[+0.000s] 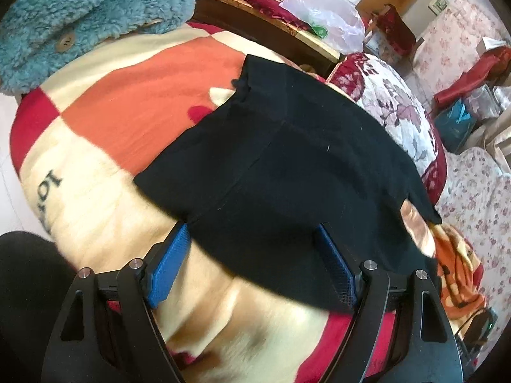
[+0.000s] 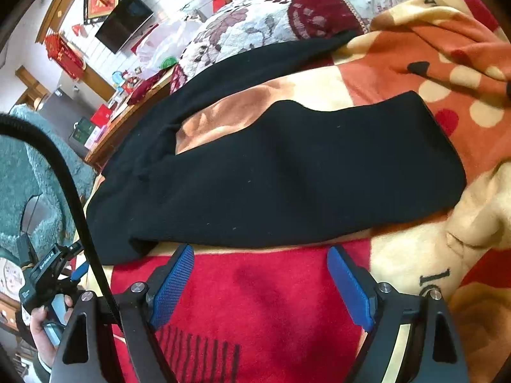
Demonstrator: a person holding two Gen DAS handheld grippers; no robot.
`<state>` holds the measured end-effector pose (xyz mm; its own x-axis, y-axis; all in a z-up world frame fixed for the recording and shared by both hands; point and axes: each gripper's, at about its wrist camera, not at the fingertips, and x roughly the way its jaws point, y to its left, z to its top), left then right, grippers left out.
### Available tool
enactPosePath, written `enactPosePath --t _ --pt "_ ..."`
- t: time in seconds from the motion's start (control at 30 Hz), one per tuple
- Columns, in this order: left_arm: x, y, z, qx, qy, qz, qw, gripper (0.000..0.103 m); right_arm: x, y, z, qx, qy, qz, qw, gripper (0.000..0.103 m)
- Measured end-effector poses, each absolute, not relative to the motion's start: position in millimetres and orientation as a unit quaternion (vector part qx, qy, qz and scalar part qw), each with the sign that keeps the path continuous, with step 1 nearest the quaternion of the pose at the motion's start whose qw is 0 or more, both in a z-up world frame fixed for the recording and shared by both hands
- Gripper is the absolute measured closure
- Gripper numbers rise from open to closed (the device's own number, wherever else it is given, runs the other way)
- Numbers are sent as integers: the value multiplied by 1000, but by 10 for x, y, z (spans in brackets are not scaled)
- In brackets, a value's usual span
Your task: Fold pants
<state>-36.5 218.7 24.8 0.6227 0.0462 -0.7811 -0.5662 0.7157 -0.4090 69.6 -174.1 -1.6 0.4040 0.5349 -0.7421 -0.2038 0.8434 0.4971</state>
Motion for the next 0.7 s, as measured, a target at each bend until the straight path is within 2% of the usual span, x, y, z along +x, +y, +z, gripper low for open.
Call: enactPosePath --t 0.33,0.4,0.47,0.5,0.53,0.57,0.63,0.7 --pt "-85 2175 252 -329 395 186 837 23 899 -1885 -135 244 475 220 817 18" --pt "-43 2189 259 -329 397 172 839 27 950 -1912 -153 263 462 224 817 18" --pt "-36 2215 259 -334 396 173 838 59 995 -1942 -168 277 452 226 817 30" --pt "-46 2245 257 -339 396 174 836 66 1025 -1960 -180 276 456 215 818 49" --pt "-62 2258 264 -346 392 169 836 78 1048 -1991 -190 275 461 205 818 61" --pt "-69 2267 279 -350 390 160 837 88 1048 -2028 -189 281 461 207 816 64" --pt "-58 2246 356 -337 394 153 841 90 1044 -2080 -178 286 461 211 813 80" --pt "-63 2193 468 -315 392 140 853 91 1017 -2106 -121 280 455 221 816 83"
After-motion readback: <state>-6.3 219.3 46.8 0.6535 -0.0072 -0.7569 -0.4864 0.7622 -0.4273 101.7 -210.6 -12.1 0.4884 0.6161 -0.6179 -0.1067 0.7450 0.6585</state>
